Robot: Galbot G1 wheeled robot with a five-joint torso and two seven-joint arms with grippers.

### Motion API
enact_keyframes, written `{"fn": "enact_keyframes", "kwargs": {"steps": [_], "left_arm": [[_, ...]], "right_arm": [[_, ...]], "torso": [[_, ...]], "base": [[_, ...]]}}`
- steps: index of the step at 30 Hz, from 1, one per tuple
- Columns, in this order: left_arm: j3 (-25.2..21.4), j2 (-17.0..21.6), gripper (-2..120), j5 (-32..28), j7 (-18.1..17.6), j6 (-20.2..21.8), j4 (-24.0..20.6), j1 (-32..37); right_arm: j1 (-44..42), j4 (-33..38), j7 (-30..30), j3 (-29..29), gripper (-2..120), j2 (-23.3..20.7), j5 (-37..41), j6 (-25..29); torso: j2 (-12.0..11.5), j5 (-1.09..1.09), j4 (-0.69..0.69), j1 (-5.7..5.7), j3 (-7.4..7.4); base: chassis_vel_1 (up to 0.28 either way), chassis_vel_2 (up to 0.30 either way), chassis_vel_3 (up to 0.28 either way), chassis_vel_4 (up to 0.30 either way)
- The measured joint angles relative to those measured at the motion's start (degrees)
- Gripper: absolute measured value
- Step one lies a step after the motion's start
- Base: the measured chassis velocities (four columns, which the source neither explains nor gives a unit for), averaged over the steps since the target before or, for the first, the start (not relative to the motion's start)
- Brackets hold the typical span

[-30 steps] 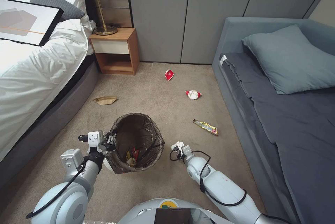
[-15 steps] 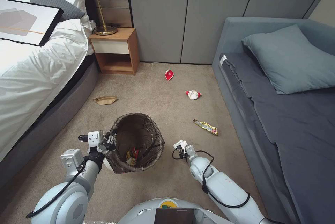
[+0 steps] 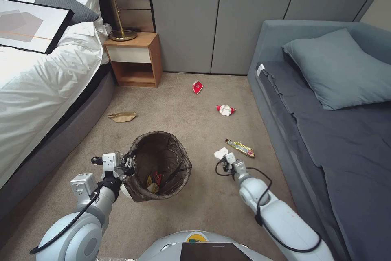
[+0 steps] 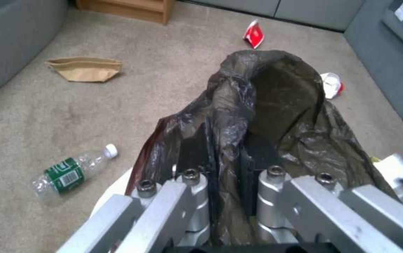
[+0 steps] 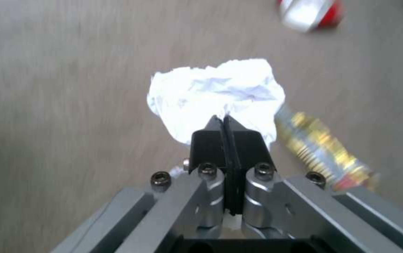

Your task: Pick up the trash bin, then pick up the garbage from the floor and place it into the trash bin.

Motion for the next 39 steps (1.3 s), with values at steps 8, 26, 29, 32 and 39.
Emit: {"fn": "enact_keyframes", "kwargs": {"steps": [8,26,29,32,39], "left_arm": [[-0.06,0.35,8,0.03,0.07,0.0,0.0,0.35],[0.01,0.6,8,0.01,0.07,0.31,0.0,0.41],[0.11,0.6,8,0.01,0.06,0.34,0.0,0.41],[0.28,0.6,8,0.03,0.03,0.42,0.0,0.38],[1.08,0.15,8,0.53,0.04,0.52,0.0,0.03]], "right_arm": [[-8.51,18.83,-1.23,9.26,0,-4.17,3.31,0.01],[-8.05,44.1,-4.44,21.7,0,-12.92,24.1,-3.15],[-7.26,46.14,-4.43,20.43,0,-13.61,25.84,-3.59],[-5.6,48.46,-4.72,16.79,0,-14.57,27.0,-4.54],[-0.32,49.46,-9.02,7.75,0,-20.46,26.03,-4.46]], "torso": [[0.0,0.0,-0.02,0.0,-0.01],[0.0,-0.01,-0.01,0.0,-0.01],[0.0,-0.02,0.0,0.0,-0.01],[0.0,-0.02,0.0,0.0,-0.01],[0.0,-0.01,0.0,0.0,-0.01]], "base": [[0.0,0.0,0.0,0.0],[0.0,0.0,0.0,0.0],[0.0,0.0,0.0,0.0],[0.0,0.0,0.0,0.0],[0.0,0.0,0.0,0.0]]}}
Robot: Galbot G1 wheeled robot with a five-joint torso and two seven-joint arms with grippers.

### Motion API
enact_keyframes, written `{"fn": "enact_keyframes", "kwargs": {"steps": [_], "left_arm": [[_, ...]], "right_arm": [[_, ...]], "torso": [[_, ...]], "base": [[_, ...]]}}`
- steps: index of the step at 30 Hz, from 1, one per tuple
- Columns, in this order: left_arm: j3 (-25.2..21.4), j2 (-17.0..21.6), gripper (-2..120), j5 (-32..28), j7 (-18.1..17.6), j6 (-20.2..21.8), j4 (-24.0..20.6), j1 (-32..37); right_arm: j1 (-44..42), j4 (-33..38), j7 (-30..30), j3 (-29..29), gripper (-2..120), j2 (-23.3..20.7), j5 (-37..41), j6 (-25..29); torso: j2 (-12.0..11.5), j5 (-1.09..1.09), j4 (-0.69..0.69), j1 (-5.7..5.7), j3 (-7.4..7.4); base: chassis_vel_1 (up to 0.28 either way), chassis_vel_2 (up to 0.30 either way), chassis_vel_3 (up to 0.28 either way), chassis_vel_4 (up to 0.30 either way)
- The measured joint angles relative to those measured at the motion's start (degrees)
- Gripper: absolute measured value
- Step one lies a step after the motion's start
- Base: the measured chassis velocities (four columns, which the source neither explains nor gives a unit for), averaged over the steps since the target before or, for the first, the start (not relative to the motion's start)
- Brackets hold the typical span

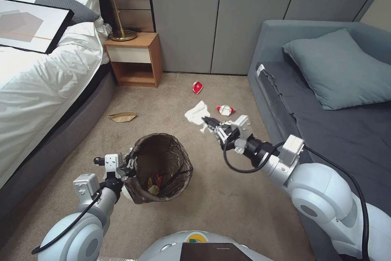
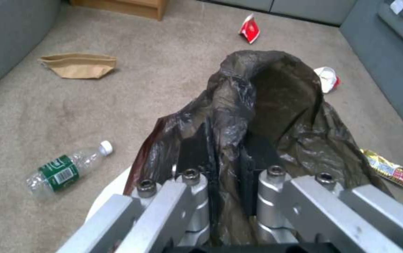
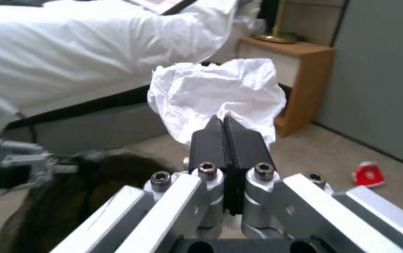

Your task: Pick up the trash bin, then pick up the garbage from the floor and place it into the trash bin.

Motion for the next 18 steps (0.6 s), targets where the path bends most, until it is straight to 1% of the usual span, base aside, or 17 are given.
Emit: {"fn": "enact_keyframes", "kwargs": {"steps": [1,4,5,8,10,11,18], "left_arm": [[0.0,0.0,8,0.0,0.0,0.0,0.0,0.0],[-0.07,-0.01,8,0.05,0.01,-0.01,0.0,-0.02],[-0.07,-0.01,8,0.05,0.01,-0.01,0.0,-0.02],[-0.15,-0.03,8,0.06,0.01,-0.04,0.0,-0.04],[-0.15,-0.03,8,0.06,0.01,-0.04,0.0,-0.05],[-0.14,-0.11,8,0.06,0.01,-0.07,0.0,-0.11],[0.05,-0.14,8,0.05,0.03,-0.13,0.0,-0.15]], "right_arm": [[0.0,0.0,0.0,0.0,0,0.0,0.0,0.0],[3.83,-0.02,0.31,-5.59,0,-1.15,0.09,-0.41],[3.83,-0.02,0.31,-5.59,0,-1.15,0.09,-0.41],[6.31,-0.44,1.12,-10.23,0,-1.88,1.17,-1.15],[6.47,-0.52,1.21,-10.65,0,-1.94,1.23,-1.21],[7.18,-1.19,1.79,-13.09,0,-2.13,1.36,-1.66],[9.47,-3.62,3.33,-19.15,0,-1.47,1.33,-3.15]], "torso": [[0.0,0.0,0.0,0.0,0.0],[0.0,0.0,0.0,0.0,0.0],[0.0,0.0,0.0,0.0,0.0],[0.0,0.0,0.0,0.0,0.0],[0.0,0.0,0.0,0.0,0.0],[0.0,0.0,0.0,0.0,0.0],[0.0,0.0,-0.01,0.0,0.0]], "base": [[0.0,0.0,0.0,0.0],[0.0,0.0,0.0,0.0],[0.0,0.0,0.0,0.0],[0.0,0.0,0.0,0.0],[0.0,0.0,0.0,0.0],[0.0,0.0,0.0,0.0],[0.0,0.0,0.0,0.0]]}}
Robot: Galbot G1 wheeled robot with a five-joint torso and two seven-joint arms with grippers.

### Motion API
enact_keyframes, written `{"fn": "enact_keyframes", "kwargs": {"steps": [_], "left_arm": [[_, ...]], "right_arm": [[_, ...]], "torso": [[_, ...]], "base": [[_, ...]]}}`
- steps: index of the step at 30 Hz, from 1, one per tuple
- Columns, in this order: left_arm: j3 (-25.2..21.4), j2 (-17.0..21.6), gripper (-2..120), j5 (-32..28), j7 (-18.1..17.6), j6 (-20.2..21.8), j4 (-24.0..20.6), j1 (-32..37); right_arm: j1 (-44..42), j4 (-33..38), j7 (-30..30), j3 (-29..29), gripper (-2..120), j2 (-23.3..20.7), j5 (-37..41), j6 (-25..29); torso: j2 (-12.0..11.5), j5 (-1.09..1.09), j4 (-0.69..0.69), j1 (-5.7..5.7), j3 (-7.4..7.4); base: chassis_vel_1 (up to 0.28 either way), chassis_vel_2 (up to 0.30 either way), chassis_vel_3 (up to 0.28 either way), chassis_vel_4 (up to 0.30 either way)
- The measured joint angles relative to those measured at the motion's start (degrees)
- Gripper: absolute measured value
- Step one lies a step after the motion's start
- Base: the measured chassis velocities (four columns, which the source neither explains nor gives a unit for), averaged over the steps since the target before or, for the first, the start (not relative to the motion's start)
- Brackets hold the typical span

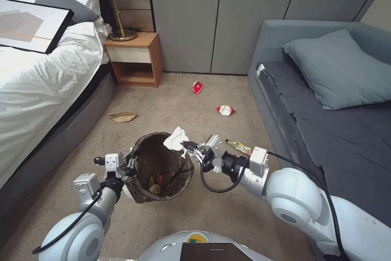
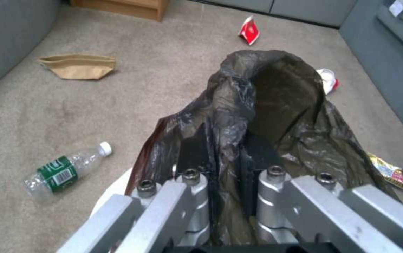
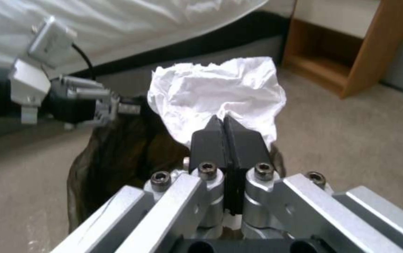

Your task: Pick up the trash bin, then pick up the garbage from the floor and place it into the trash bin.

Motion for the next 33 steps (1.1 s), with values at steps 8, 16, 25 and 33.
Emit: {"fn": "enact_keyframes", "kwargs": {"steps": [8,16,25,33], "left_arm": [[-0.12,0.01,8,-0.23,0.0,-0.12,0.0,0.0],[0.35,-0.4,8,0.0,0.03,-0.2,0.0,-0.01],[0.36,-0.42,8,0.0,0.22,-0.2,0.0,-0.03],[0.54,-0.7,8,-0.01,0.47,-0.15,0.0,-0.41]], "right_arm": [[4.08,-1.7,3.66,-7.37,0,0.44,3.34,-3.1],[5.94,-3.65,5.75,-11.33,0,2.11,4.79,-4.44],[8.05,-5.4,8.03,-14.08,7,4.51,7.42,-5.53],[10.65,-6.33,12.35,-16.37,38,6.56,10.57,-5.82]], "torso": [[0.0,0.0,0.01,0.0,0.0],[0.0,-0.01,0.0,0.0,0.0],[0.0,0.0,0.0,0.0,0.0],[0.0,0.0,0.01,0.0,0.0]], "base": [[0.0,0.0,0.0,0.0],[0.0,0.0,0.0,0.0],[0.0,0.0,0.0,0.0],[0.0,0.0,0.0,0.0]]}}
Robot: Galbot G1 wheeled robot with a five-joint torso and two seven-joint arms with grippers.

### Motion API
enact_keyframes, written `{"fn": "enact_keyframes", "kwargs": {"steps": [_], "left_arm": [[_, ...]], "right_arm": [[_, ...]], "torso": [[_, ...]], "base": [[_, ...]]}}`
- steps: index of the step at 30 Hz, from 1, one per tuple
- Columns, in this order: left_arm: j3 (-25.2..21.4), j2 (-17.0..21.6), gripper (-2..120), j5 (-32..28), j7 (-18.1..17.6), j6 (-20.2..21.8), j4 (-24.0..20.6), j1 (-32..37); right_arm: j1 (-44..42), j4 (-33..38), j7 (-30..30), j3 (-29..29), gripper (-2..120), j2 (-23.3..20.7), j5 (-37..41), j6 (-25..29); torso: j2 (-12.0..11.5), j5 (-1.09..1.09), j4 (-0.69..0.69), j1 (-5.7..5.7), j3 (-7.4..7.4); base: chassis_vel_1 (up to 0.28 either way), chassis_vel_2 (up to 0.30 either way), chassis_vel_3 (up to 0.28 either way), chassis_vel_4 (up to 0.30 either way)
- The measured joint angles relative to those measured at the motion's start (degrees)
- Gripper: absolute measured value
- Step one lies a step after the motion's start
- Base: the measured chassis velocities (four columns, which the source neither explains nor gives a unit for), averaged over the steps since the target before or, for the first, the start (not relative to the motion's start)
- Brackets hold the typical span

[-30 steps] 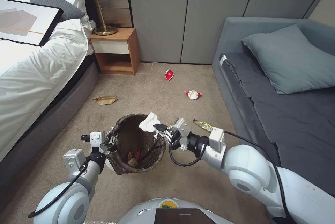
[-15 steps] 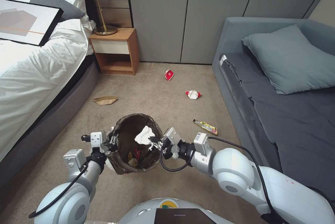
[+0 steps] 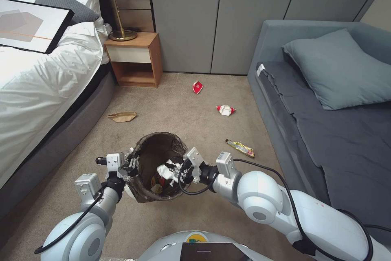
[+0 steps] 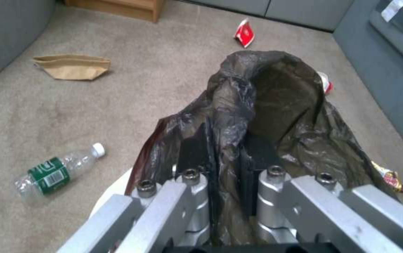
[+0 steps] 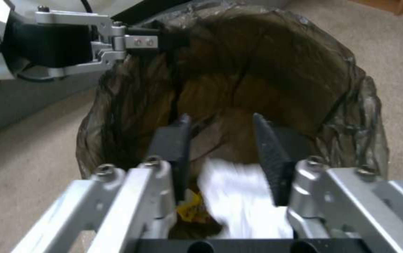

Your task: Pick up the trash bin, then pick up the garbage from the floor and place it into the trash bin.

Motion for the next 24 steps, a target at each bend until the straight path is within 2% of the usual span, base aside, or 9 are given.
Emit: {"fn": "enact_keyframes", "kwargs": {"steps": [1,4,5,8,9,13,15,20,24], "left_arm": [[0.0,0.0,8,0.0,0.0,0.0,0.0,0.0],[0.06,-0.22,8,0.0,0.2,0.07,0.0,-0.09],[0.06,-0.22,8,0.0,0.2,0.07,0.0,-0.09],[0.26,-0.43,8,0.0,0.39,0.16,0.0,-0.17],[0.26,-0.43,8,0.0,0.39,0.16,0.0,-0.17],[0.3,-0.43,8,0.01,0.5,0.18,0.0,-0.25],[0.2,-0.29,8,0.0,0.53,0.2,0.0,-0.27],[0.11,-0.27,8,-0.02,0.54,0.27,0.0,-0.25],[0.1,-0.31,8,-0.02,0.54,0.34,0.0,-0.29]], "right_arm": [[0.0,0.0,0.0,0.0,38,0.0,0.0,0.0],[0.43,-0.5,0.07,-0.76,53,0.5,0.1,0.02],[0.43,-0.5,0.07,-0.76,53,0.5,0.1,0.02],[0.48,-0.95,0.23,-1.28,68,0.9,0.07,0.11],[0.48,-0.95,0.23,-1.28,68,0.9,0.07,0.11],[0.44,-1.06,0.4,-1.27,82,1.2,0.05,0.22],[0.19,-0.93,0.4,-0.42,93,1.24,0.05,0.34],[-1.59,0.87,-0.19,3.25,99,0.96,0.06,1.59],[-5.93,3.52,-3.02,9.87,100,-0.18,-0.99,3.78]], "torso": [[0.0,0.0,0.0,0.0,0.0],[0.0,0.0,0.0,0.0,0.0],[0.0,0.0,0.0,0.0,0.0],[0.0,0.0,0.0,0.0,0.0],[0.0,0.0,0.0,0.0,0.0],[0.0,0.0,0.0,0.0,0.0],[0.0,0.0,0.0,0.0,0.0],[0.0,0.01,0.01,0.0,0.0],[0.0,0.01,0.0,0.0,0.0]], "base": [[0.0,0.0,0.0,0.0],[0.0,0.0,0.0,0.0],[0.0,0.0,0.0,0.0],[0.0,0.0,0.0,0.0],[0.0,0.0,0.0,0.0],[0.0,0.0,0.0,0.0],[0.0,0.0,0.0,0.0],[0.0,0.0,0.0,0.0],[0.0,0.0,0.0,0.0]]}}
